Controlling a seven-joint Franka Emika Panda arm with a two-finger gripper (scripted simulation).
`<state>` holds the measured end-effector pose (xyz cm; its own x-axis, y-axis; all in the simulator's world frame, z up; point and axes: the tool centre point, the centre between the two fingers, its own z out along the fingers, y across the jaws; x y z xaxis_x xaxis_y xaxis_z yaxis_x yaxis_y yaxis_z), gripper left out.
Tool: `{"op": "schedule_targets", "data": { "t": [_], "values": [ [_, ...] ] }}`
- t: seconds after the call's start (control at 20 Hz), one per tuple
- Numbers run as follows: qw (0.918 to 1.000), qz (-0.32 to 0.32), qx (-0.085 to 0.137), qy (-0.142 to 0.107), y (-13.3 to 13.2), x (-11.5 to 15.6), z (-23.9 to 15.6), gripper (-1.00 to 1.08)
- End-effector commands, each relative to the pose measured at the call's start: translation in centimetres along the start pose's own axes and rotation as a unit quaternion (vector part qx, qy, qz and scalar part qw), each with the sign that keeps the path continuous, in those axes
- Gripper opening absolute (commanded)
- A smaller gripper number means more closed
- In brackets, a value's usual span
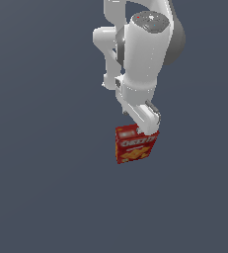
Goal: Pick up the object and move it to a goal position.
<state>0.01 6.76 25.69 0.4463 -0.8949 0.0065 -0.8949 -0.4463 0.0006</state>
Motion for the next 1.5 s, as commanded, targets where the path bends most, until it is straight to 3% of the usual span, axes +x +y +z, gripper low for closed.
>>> {"op": "schedule_targets", "data": {
  "t": [0.0,0.6,1.1,1.45],
  "values": [
    [0.9996,0.028,0.0,-0.001,-0.5,-0.4,0.3,1.0],
    [0.994,0.11,0.0,-0.003,-1.8,-1.5,1.3,1.0],
    [0.993,0.118,0.0,-0.003,-1.9,-1.7,1.8,1.0],
    [0.9929,0.119,0.0,-0.003,-1.8,-1.7,4.7,1.0]
  ]
}}
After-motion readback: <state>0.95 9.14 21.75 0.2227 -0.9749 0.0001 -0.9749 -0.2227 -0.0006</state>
